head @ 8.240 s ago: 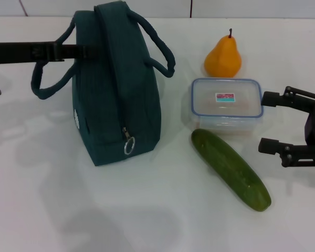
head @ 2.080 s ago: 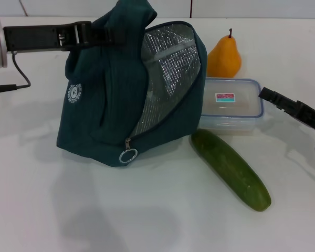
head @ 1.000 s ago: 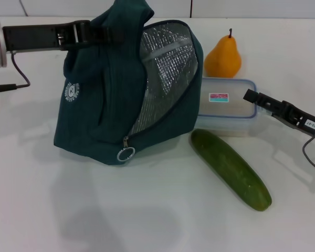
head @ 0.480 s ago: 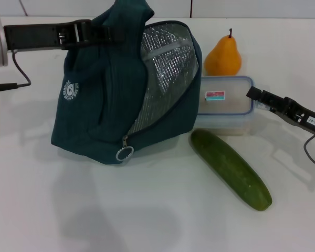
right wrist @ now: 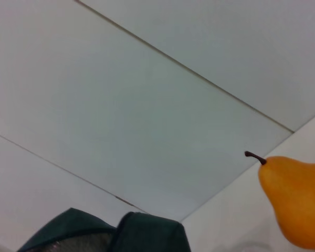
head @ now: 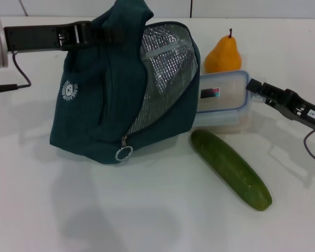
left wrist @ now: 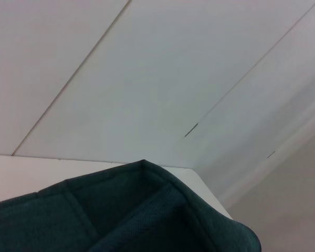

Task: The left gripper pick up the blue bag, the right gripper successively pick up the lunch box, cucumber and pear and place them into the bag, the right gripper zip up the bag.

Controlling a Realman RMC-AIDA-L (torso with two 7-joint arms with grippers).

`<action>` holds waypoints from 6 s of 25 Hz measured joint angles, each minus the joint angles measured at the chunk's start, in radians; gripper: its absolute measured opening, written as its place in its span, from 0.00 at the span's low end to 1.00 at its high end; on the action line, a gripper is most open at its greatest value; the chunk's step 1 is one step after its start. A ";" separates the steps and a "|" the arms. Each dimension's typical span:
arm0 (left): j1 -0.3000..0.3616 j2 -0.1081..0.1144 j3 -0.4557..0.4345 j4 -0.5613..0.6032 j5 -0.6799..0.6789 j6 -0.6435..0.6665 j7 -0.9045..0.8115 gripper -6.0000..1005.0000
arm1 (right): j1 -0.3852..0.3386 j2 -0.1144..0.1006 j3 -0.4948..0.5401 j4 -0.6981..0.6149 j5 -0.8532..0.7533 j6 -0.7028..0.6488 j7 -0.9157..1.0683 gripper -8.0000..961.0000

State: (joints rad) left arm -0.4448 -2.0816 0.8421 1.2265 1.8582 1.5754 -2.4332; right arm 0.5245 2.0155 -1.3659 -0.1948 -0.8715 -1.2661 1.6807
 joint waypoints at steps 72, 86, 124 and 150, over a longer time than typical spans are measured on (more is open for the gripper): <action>0.008 0.000 0.003 -0.027 -0.020 0.007 0.028 0.05 | -0.163 -0.005 0.055 0.095 0.187 -0.289 0.137 0.11; -0.001 -0.001 0.006 -0.044 -0.020 0.007 0.031 0.05 | -0.179 -0.004 0.086 0.140 0.238 -0.396 0.177 0.11; -0.050 -0.002 0.000 -0.104 -0.021 -0.006 0.088 0.05 | -0.180 0.001 0.094 0.141 0.329 -0.433 0.319 0.11; -0.083 0.000 0.006 -0.147 -0.039 -0.011 0.106 0.05 | -0.098 0.013 0.108 0.158 0.465 -0.577 0.452 0.11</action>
State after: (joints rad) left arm -0.5277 -2.0819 0.8483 1.0792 1.8187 1.5645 -2.3276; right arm 0.4269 2.0285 -1.2578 -0.0366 -0.4061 -1.8431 2.1323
